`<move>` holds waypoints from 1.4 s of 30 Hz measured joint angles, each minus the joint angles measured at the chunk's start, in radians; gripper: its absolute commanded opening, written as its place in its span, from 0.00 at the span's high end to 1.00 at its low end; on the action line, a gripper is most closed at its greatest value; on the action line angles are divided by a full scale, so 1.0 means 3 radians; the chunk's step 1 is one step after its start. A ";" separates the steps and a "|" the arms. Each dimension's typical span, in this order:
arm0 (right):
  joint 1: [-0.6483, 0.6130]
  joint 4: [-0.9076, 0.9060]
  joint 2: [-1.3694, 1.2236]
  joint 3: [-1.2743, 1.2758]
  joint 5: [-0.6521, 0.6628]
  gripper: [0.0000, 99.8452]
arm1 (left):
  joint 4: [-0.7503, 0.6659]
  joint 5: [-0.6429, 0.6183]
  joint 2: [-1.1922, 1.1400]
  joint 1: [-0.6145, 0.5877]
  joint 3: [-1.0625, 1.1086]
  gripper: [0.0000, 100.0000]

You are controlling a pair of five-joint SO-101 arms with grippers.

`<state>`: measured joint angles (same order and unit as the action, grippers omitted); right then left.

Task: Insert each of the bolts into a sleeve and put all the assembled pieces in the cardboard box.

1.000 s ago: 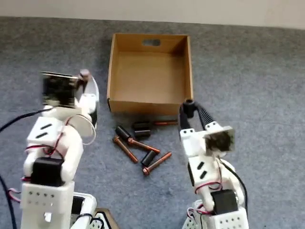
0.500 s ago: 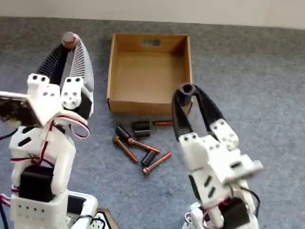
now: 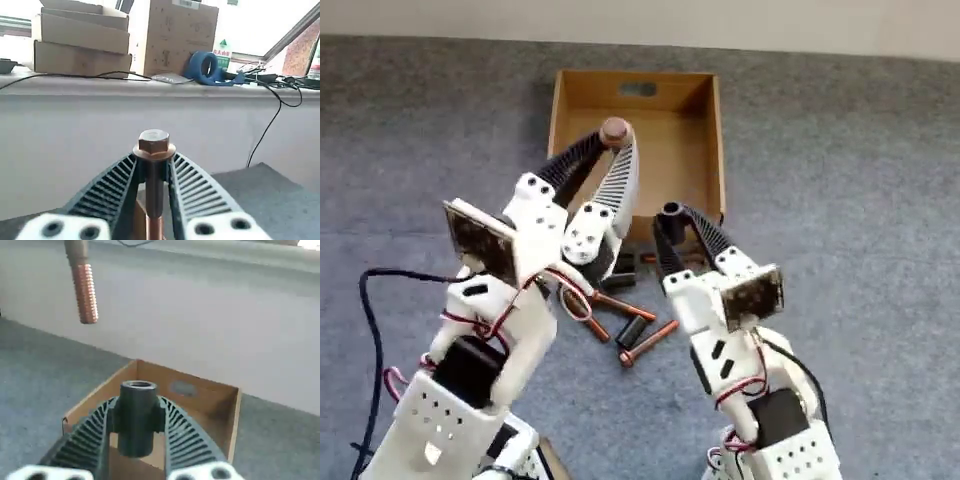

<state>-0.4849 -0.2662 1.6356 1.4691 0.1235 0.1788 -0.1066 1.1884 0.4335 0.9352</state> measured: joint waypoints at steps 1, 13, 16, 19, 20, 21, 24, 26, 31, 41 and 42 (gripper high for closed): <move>0.0000 0.0000 0.0133 0.0061 0.0000 0.99 | -0.0031 0.0000 0.0000 0.0000 0.0000 0.99; 0.0000 0.0000 0.0604 0.0332 0.0000 0.99 | -0.0082 0.0000 0.0000 0.0655 0.0041 0.99; 0.0000 0.0000 0.0624 0.0332 0.0000 0.99 | -0.0082 0.0000 0.0000 0.0670 0.0102 0.99; 0.0000 0.0000 0.0624 0.0332 0.0000 0.99 | -0.0082 0.0000 0.0000 0.0670 0.0138 0.99; 0.0000 0.0000 0.0624 0.0332 0.0000 0.99 | -0.0082 0.0000 0.0000 0.0670 0.0143 0.99; 0.0000 0.0000 0.0624 0.0332 0.0000 0.99 | -0.0082 0.0000 0.0000 0.0670 0.0143 0.99; 0.0000 0.0000 0.0624 0.0332 0.0000 0.99 | -0.0082 0.0000 0.0000 0.0670 0.0143 0.99; 0.0000 0.0000 0.0624 0.0332 0.0000 0.99 | -0.0082 0.0000 -0.0015 0.0670 0.0143 0.99; 0.0005 0.0000 0.0619 0.0338 0.0000 0.99 | -0.0072 0.0000 -0.0348 0.0644 0.0051 0.99; -0.0005 0.0000 0.0619 0.0338 -0.0199 0.99 | 0.0465 -0.0005 -0.0593 0.0619 -0.0399 0.99; 0.0010 0.0000 0.0619 0.0338 -0.0266 0.99 | 0.0471 0.0000 -0.0593 0.0624 -0.0399 0.99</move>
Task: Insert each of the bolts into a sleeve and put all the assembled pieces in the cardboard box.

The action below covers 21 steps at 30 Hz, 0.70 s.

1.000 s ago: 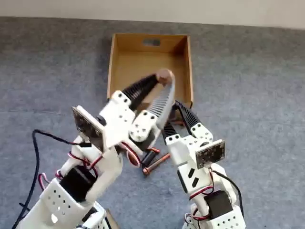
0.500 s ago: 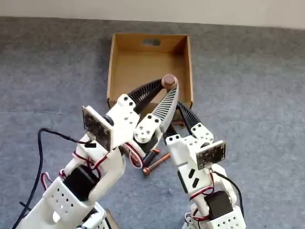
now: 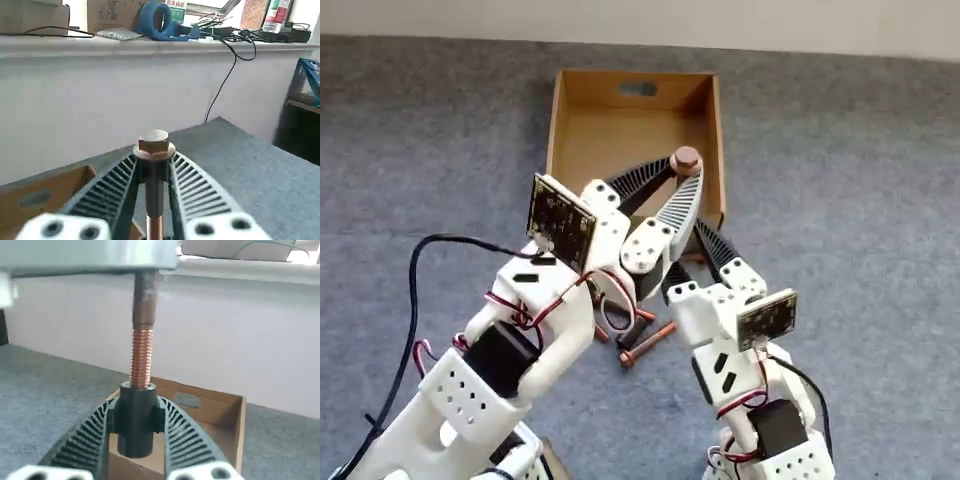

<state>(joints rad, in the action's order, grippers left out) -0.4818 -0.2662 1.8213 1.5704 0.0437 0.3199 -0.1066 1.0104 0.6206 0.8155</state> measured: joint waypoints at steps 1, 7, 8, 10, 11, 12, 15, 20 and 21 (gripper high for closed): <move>0.0036 0.0000 0.0000 0.0000 -0.0066 0.99 | 0.0000 -0.0005 0.0000 0.0000 0.0000 0.99; 0.0399 0.0000 0.0005 -0.0005 -0.0409 0.99 | 0.0005 -0.0005 -0.0036 0.0015 0.0005 0.99; 0.0419 0.0000 0.0005 -0.0005 -0.0445 0.99 | 0.0005 -0.0005 -0.0036 0.0020 0.0005 0.99; 0.0440 0.0000 0.0005 -0.0005 -0.0471 0.99 | 0.0005 -0.0005 -0.0036 0.0015 0.0005 0.99; 0.0455 0.0000 0.0005 -0.0005 -0.0476 0.99 | 0.0005 -0.0005 -0.0036 0.0010 0.0005 0.99; 0.0455 0.0000 0.0005 -0.0005 -0.0476 0.99 | 0.0005 -0.0005 -0.0041 0.0010 0.0005 0.99; 0.0450 0.0000 0.0005 -0.0005 -0.0491 0.99 | 0.0005 -0.0005 -0.0036 0.0015 0.0005 0.99; 0.0414 0.0000 0.0005 -0.0005 -0.0501 0.99 | 0.0005 -0.0005 -0.0036 0.0015 0.0005 0.99; 0.0404 0.0000 0.0005 -0.0005 -0.0501 0.99 | 0.0005 0.0000 -0.0010 0.0010 0.0005 0.99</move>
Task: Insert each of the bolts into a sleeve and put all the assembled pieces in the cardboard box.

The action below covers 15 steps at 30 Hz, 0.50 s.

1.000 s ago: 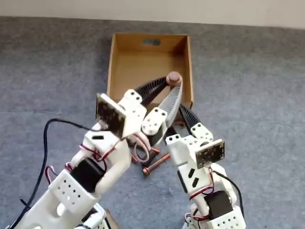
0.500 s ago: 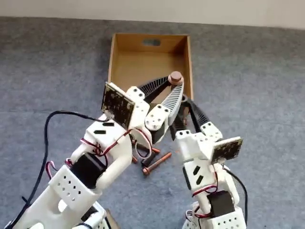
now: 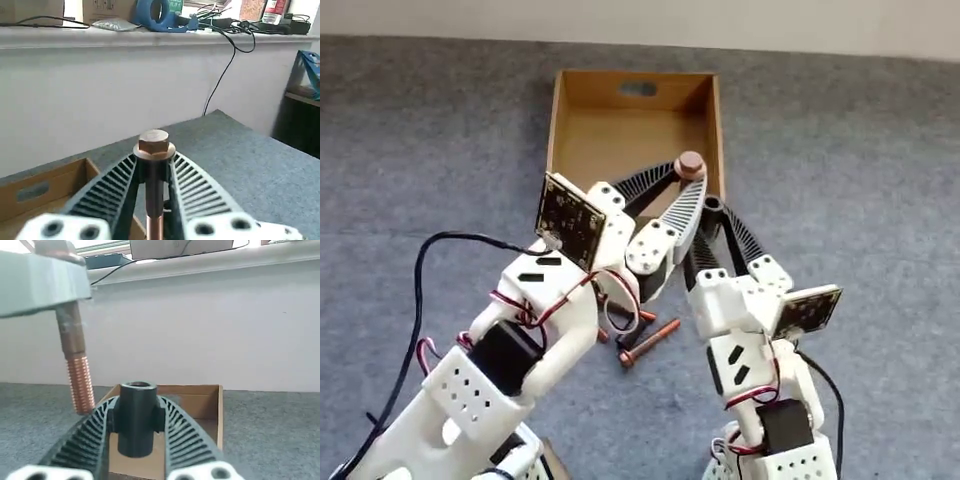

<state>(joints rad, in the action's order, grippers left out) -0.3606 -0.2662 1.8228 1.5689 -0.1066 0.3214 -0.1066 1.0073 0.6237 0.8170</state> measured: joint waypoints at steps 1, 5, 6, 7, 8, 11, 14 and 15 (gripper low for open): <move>0.0000 0.0000 0.0000 0.0000 0.0000 0.99 | 0.0015 -0.0005 0.0056 0.0000 0.0000 0.99; -0.0015 0.0000 0.0000 0.0000 0.0000 0.99 | 0.0061 -0.0005 0.0593 0.0005 0.0056 0.99; -0.0015 0.0000 0.0000 0.0000 0.0000 0.99 | 0.0061 -0.0005 0.0752 0.0000 0.0087 0.99; -0.0015 0.0000 0.0000 0.0000 0.0000 0.99 | 0.0061 -0.0005 0.0895 0.0000 0.0118 0.99; -0.0015 0.0000 0.0000 0.0000 0.0000 0.99 | 0.0061 -0.0005 0.1023 0.0000 0.0133 0.99; -0.0015 0.0000 0.0000 0.0000 0.0000 0.99 | 0.0061 -0.0005 0.1187 0.0005 0.0138 0.99; -0.0077 0.0000 0.0000 0.0000 0.0000 0.99 | 0.0061 -0.0005 0.1089 0.0005 0.0138 0.99; -0.0128 0.0000 0.0000 0.0000 0.0000 0.99 | 0.0061 -0.0005 0.1013 0.0005 0.0138 0.99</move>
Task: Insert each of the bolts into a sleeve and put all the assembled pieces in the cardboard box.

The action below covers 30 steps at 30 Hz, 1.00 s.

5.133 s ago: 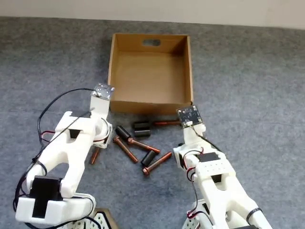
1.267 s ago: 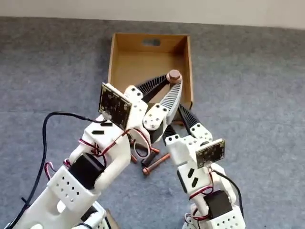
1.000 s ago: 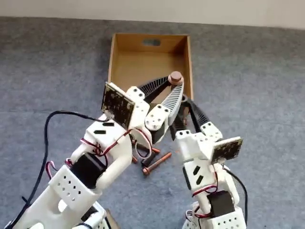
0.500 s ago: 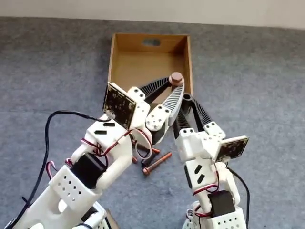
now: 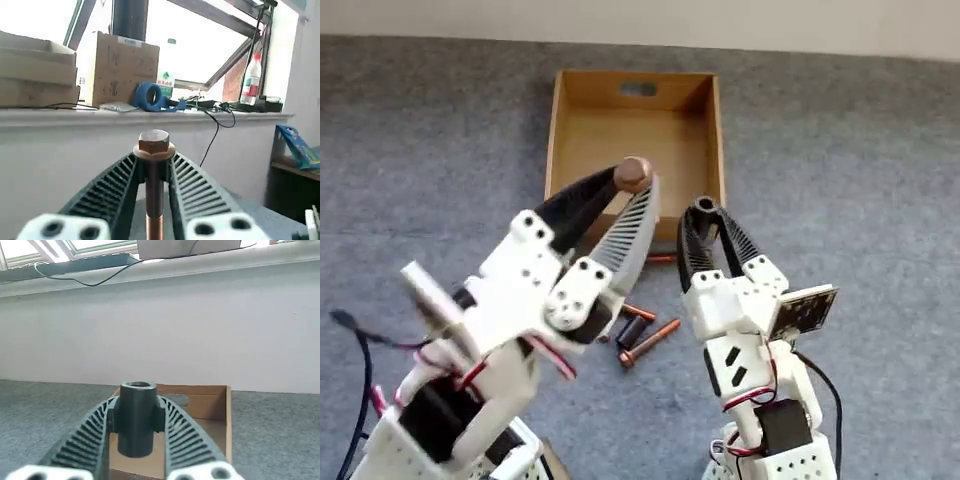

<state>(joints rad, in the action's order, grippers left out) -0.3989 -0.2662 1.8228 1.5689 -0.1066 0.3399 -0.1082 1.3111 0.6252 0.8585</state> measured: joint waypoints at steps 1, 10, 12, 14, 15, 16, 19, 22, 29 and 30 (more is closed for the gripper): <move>-0.0031 0.0000 0.0000 0.0000 0.0000 0.99 | -0.0015 0.0000 -0.0123 -0.0005 0.0000 0.99; -0.0143 0.0000 -0.0005 0.0000 0.0000 0.99 | -0.0343 0.0000 -0.1038 0.0000 0.0005 0.99; -0.0143 0.0000 0.0000 0.0000 0.0000 0.99 | -0.0353 0.0005 -0.1054 0.0000 0.0005 0.99; -0.0143 0.0000 0.0000 0.0000 0.0000 0.99 | -0.0353 0.0000 -0.1064 -0.0005 0.0005 0.99; -0.0143 0.0000 0.0000 0.0000 0.0000 0.99 | -0.0353 0.0000 -0.1064 -0.0015 0.0005 0.99; -0.0143 0.0000 0.0000 0.0000 0.0000 0.99 | -0.0353 0.0000 -0.1064 -0.0041 0.0005 0.99; -0.0143 0.0000 0.0000 0.0000 0.0000 0.99 | -0.0501 0.0005 -0.1069 -0.0138 0.0005 0.99; -0.0148 0.0000 0.0000 0.0000 0.0000 0.99 | -0.0711 0.0000 -0.1079 -0.0169 0.0005 0.99; -0.0148 0.0000 0.0000 0.0000 0.0000 0.99 | -0.0895 0.0000 -0.1100 -0.0148 0.0005 0.99; -0.0148 0.0000 0.0000 0.0000 0.0000 0.99 | -0.0895 0.0000 -0.1100 -0.0148 0.0005 0.99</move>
<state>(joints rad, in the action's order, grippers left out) -0.4434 -0.2662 1.8228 1.5689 -0.1066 0.0713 -0.1082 0.9812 0.5808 0.8600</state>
